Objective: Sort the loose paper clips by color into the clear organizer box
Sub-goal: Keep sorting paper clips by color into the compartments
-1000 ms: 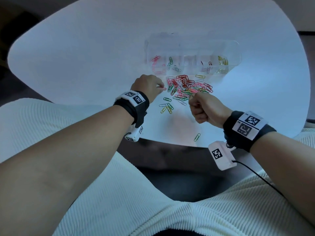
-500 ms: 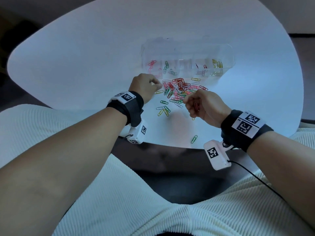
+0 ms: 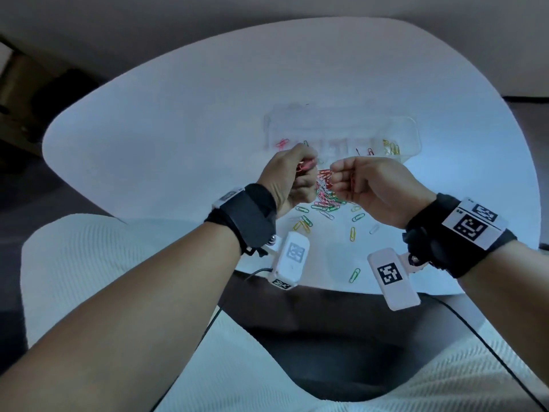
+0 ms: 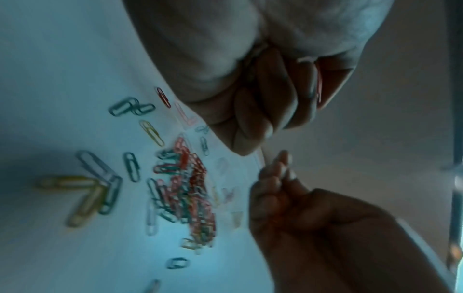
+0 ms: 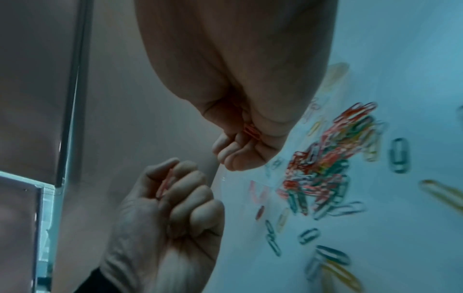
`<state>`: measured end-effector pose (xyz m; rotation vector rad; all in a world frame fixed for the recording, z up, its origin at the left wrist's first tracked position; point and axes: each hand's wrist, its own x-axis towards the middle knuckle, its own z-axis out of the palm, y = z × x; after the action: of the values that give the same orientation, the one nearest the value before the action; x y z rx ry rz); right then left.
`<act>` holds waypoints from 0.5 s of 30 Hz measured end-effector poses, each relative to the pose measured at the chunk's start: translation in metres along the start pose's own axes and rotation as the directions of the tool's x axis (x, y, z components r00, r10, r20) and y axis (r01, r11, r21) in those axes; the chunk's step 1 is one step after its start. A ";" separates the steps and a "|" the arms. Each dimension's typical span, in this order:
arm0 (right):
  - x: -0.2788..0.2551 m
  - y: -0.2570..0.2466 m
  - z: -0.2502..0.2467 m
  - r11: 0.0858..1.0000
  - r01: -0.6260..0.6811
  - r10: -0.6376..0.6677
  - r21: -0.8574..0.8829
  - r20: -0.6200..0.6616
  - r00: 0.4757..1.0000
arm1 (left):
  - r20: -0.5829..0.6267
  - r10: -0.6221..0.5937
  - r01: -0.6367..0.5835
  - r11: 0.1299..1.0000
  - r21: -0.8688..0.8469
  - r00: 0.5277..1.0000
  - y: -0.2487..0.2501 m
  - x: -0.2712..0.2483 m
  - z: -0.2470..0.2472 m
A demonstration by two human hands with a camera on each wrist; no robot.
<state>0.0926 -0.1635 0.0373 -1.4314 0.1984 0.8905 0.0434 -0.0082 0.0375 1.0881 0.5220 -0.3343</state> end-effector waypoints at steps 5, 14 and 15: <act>0.025 -0.019 0.031 1.000 0.001 -0.001 -0.023 0.007 1.000 | 0.051 -0.017 0.028 0.975 -0.218 0.999 0.018 0.002 -0.008; 0.061 -0.045 0.077 0.994 0.030 -0.046 -0.106 -0.151 0.988 | -0.324 -0.070 0.130 0.978 0.166 0.943 0.037 0.019 -0.030; 0.066 -0.045 0.079 0.994 0.028 -0.046 -0.101 -0.174 0.984 | -0.345 -0.051 0.145 0.957 0.252 0.937 0.040 0.022 -0.031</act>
<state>0.1347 -0.0597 0.0457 -1.6019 0.2626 0.7520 0.0746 0.0374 0.0442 1.4031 0.8560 -0.3160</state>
